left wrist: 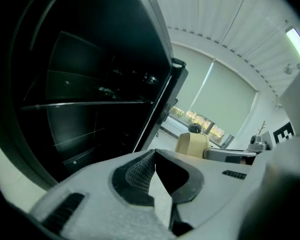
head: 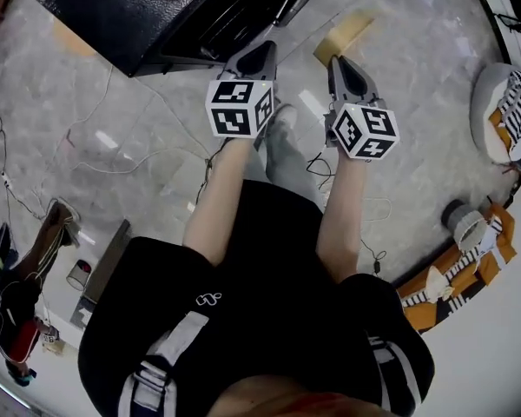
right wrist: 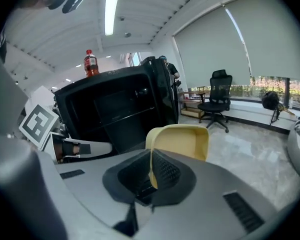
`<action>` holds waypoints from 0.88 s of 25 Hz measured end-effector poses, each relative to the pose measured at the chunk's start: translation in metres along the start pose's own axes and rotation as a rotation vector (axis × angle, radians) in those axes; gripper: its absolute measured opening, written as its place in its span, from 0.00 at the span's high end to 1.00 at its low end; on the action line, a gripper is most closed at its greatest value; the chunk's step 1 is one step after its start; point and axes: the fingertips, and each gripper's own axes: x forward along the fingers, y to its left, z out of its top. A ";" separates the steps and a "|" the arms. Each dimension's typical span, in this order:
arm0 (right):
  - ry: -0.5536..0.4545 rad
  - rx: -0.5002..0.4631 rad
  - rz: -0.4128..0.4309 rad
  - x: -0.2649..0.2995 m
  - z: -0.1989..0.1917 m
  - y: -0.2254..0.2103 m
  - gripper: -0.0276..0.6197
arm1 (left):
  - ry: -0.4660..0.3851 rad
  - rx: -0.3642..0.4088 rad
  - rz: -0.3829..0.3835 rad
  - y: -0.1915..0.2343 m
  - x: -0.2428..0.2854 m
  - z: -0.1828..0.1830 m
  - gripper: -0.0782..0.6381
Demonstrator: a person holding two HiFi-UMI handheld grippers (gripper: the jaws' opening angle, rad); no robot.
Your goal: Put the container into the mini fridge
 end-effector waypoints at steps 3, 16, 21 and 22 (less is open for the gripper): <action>0.065 -0.039 0.059 0.018 -0.017 0.008 0.93 | 0.005 -0.036 0.060 0.017 -0.008 -0.013 0.88; 0.325 -0.507 0.369 0.126 -0.073 0.100 0.93 | -0.050 -0.181 0.255 0.094 -0.064 -0.037 0.88; 0.383 -0.872 0.436 0.162 -0.092 0.120 0.93 | -0.071 -0.219 0.316 0.112 -0.086 -0.045 0.88; 0.398 -0.941 0.449 0.167 -0.098 0.123 0.93 | -0.077 -0.226 0.327 0.115 -0.091 -0.046 0.88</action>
